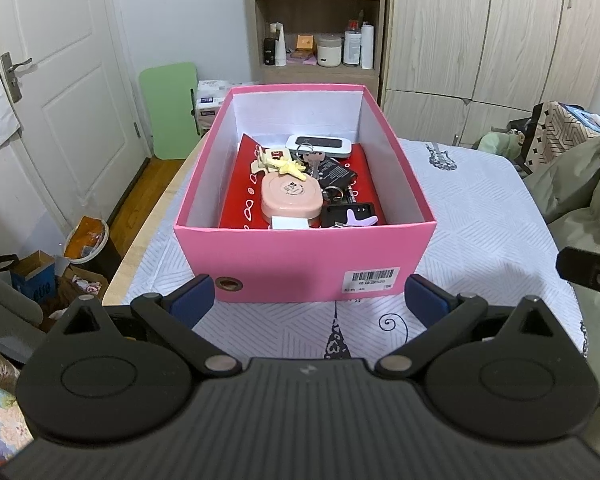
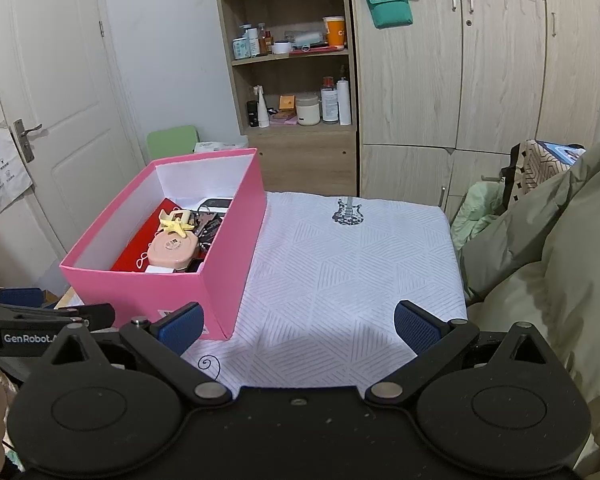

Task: Organize rigid objects

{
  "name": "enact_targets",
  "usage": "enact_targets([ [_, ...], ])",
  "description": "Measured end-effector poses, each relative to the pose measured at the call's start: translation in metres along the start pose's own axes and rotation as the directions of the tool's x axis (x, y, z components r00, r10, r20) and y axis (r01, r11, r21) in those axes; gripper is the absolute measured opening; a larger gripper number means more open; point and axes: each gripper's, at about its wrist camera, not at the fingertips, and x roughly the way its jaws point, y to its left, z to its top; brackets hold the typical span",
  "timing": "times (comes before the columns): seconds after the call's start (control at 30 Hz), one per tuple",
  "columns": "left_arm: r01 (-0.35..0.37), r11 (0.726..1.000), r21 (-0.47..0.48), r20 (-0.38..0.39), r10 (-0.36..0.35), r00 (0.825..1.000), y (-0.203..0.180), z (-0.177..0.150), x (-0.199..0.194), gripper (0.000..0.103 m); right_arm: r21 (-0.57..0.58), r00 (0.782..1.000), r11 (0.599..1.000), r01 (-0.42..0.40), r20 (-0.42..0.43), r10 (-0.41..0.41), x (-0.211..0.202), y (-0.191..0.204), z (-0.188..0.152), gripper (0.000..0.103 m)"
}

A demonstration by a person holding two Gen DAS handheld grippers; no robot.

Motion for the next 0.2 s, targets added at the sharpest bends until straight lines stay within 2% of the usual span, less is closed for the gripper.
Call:
enact_targets([
  [0.2,-0.012,1.000,-0.007,0.005,0.012,1.000,0.0000,-0.0005,-0.0013,0.103,0.003,1.000,1.000,0.004,-0.001,-0.004,0.0010,-0.0004,0.0005,0.103],
])
